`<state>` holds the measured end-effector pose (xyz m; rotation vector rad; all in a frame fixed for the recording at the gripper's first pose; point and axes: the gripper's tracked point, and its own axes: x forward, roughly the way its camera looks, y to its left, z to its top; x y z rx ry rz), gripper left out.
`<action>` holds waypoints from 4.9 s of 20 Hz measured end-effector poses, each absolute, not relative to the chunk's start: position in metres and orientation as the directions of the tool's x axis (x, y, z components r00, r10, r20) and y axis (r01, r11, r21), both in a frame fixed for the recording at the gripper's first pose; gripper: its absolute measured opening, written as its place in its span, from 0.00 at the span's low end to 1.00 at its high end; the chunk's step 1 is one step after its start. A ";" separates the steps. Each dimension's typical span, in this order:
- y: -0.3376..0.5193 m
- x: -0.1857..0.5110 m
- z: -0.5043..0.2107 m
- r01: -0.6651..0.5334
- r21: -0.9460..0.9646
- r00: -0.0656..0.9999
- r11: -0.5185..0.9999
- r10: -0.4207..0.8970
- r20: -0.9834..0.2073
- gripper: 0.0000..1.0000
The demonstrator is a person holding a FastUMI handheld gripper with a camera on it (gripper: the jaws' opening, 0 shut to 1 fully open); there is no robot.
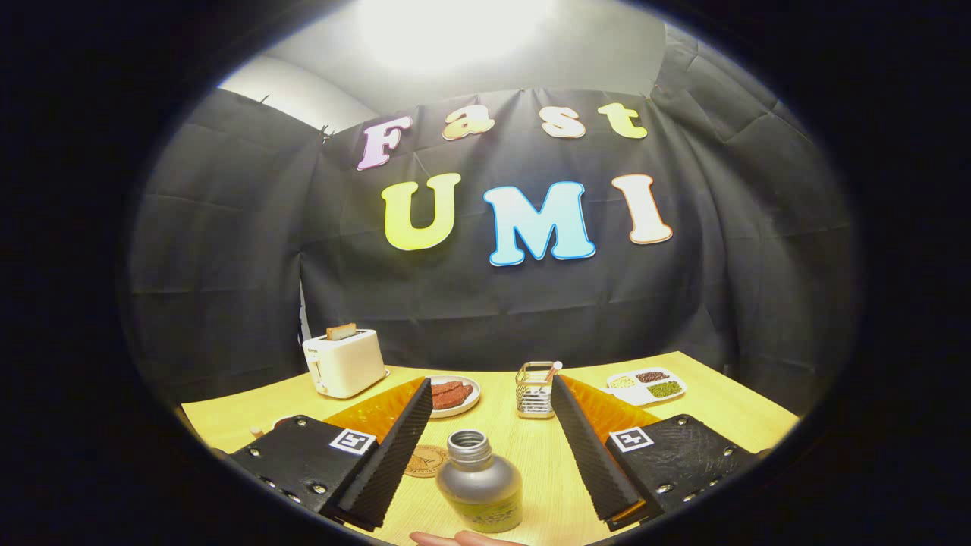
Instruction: Take the bottle from table, then pour the juice into the cup, finally place the bottle on the coaster
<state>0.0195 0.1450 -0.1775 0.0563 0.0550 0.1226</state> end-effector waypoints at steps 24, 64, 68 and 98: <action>0.153 0.047 -0.283 -0.064 0.078 0.988 0.995 0.074 -0.136 0.97; 0.234 0.106 -0.259 -0.158 -0.705 0.984 0.691 0.049 -0.172 0.82; 0.243 0.109 -0.255 -0.154 -0.789 0.987 0.595 0.059 -0.148 0.82; 0.290 0.108 -0.254 -0.111 -0.986 0.981 0.122 0.172 -0.089 0.82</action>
